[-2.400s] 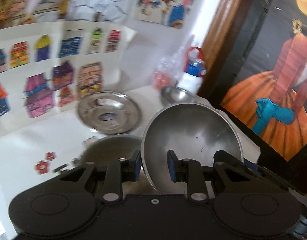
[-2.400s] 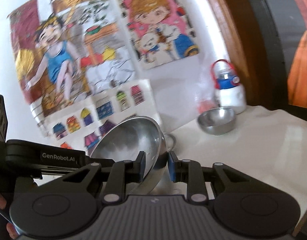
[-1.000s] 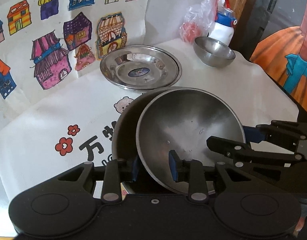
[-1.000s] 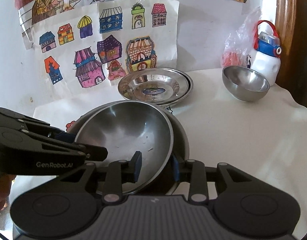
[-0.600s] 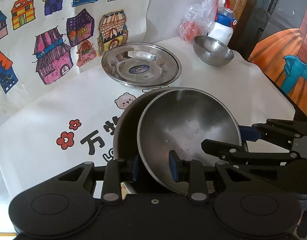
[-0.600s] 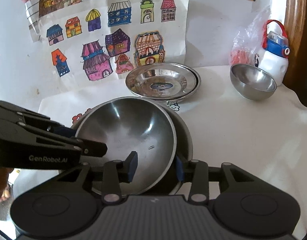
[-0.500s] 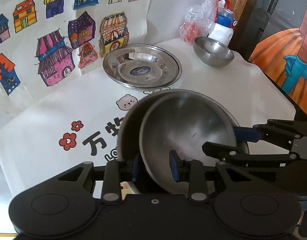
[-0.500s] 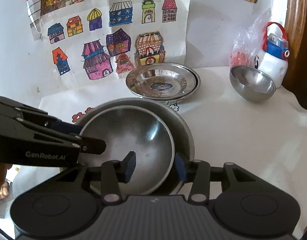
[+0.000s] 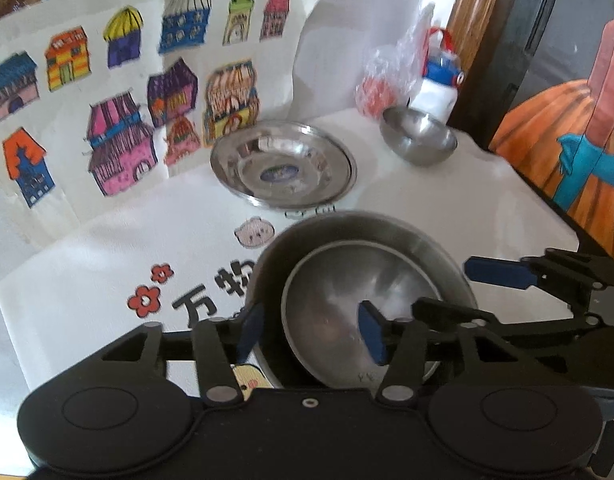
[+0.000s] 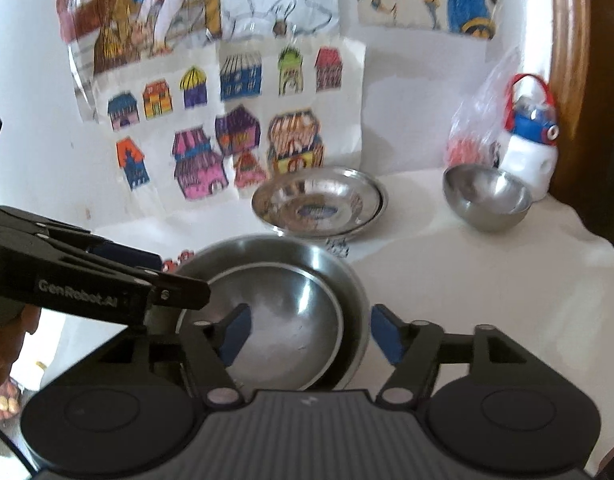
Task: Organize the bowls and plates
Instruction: 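Open both grippers to release the nested bowl, then move both grippers toward the small steel bowl beside the white bottle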
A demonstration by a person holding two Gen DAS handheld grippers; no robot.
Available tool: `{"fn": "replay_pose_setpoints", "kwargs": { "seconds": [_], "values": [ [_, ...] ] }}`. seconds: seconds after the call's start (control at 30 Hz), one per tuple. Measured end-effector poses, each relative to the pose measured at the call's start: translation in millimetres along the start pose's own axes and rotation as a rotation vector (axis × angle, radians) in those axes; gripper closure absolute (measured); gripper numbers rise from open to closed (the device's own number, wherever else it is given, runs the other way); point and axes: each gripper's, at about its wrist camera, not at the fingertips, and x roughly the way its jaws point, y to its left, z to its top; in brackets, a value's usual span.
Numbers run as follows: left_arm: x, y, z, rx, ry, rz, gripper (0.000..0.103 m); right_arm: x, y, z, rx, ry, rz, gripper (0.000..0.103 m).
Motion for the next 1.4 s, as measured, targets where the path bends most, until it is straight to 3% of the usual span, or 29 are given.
{"fn": "replay_pose_setpoints", "kwargs": {
  "seconds": [0.03, 0.33, 0.63, 0.83, 1.07, 1.4],
  "values": [
    [-4, 0, 1, -0.001, -0.014, 0.000, 0.035, -4, -2, 0, 0.004, -0.013, 0.000, 0.024],
    [-28, -9, 11, -0.018, -0.129, 0.009, 0.017, -51, -38, -6, 0.081, -0.152, -0.024, 0.003],
    [-27, -52, 24, 0.008, -0.181, -0.036, 0.002, -84, -96, -15, 0.157, -0.240, -0.102, 0.000],
    [-3, -98, 36, 0.045, -0.161, -0.069, 0.001, -93, -141, -32, 0.181, -0.251, -0.192, 0.000],
    [40, -140, 53, 0.051, -0.101, -0.069, 0.001, -92, -191, -47, 0.240, -0.231, -0.224, 0.000],
    [98, -146, 100, -0.039, -0.048, 0.019, 0.001, -46, -238, -12, 0.292, -0.217, -0.214, 0.000]
  ]
}}
